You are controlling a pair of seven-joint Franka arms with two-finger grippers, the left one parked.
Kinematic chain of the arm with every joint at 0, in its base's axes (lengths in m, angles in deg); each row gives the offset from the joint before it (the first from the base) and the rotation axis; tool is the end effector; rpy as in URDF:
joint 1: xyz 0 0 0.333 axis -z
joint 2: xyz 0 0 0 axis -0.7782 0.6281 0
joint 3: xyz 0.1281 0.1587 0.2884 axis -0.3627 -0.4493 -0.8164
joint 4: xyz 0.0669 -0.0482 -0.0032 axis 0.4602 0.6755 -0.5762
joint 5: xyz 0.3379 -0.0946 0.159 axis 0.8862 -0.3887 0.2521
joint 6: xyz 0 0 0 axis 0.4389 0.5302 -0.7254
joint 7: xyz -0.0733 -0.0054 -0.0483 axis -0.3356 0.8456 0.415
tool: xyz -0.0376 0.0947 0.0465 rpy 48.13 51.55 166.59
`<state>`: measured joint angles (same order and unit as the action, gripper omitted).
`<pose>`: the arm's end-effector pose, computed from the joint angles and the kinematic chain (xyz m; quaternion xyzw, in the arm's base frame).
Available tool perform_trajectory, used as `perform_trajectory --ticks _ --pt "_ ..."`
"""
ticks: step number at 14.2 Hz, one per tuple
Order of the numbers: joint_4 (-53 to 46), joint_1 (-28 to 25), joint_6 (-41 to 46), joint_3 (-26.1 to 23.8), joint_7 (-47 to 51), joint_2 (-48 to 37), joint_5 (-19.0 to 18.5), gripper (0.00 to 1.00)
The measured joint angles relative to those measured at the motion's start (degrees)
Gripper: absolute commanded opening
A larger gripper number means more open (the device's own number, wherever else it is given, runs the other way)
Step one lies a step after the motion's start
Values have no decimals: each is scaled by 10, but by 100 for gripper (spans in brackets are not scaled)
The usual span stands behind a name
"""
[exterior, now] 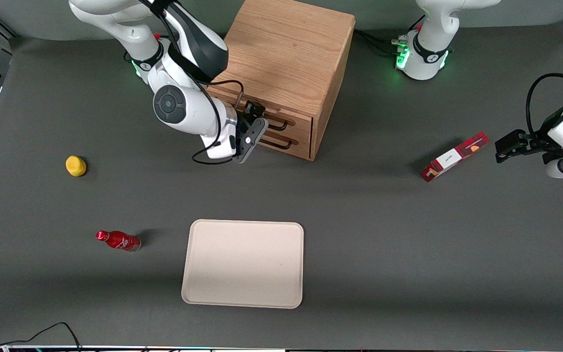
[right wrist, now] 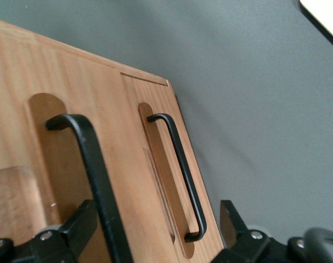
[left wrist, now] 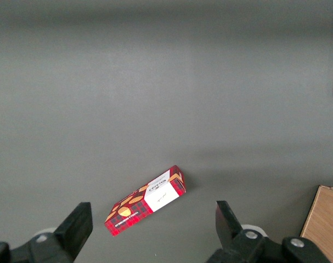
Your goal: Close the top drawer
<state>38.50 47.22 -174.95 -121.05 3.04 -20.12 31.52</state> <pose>0.4745 0.3757 0.4280 -0.8904 -0.3951 0.0755 0.2129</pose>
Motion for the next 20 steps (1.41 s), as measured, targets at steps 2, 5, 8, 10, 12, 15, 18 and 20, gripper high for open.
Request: perform_trajectory --ticks 2,5,8,10,12,15,18,20 --pt "-17 3 30 0 0 -7 3 100" --pt "-44 5 65 0 0 -20 5 100" --pt "-52 5 87 0 1 -43 5 100" --pt "-52 7 101 4 6 -62 5 100" --pt "-53 10 118 16 6 -84 5 100" --pt "-54 14 148 53 14 -127 -5 100" --pt "-55 16 172 85 58 -186 -30 100" --pt "-50 16 185 96 126 -225 -53 100"
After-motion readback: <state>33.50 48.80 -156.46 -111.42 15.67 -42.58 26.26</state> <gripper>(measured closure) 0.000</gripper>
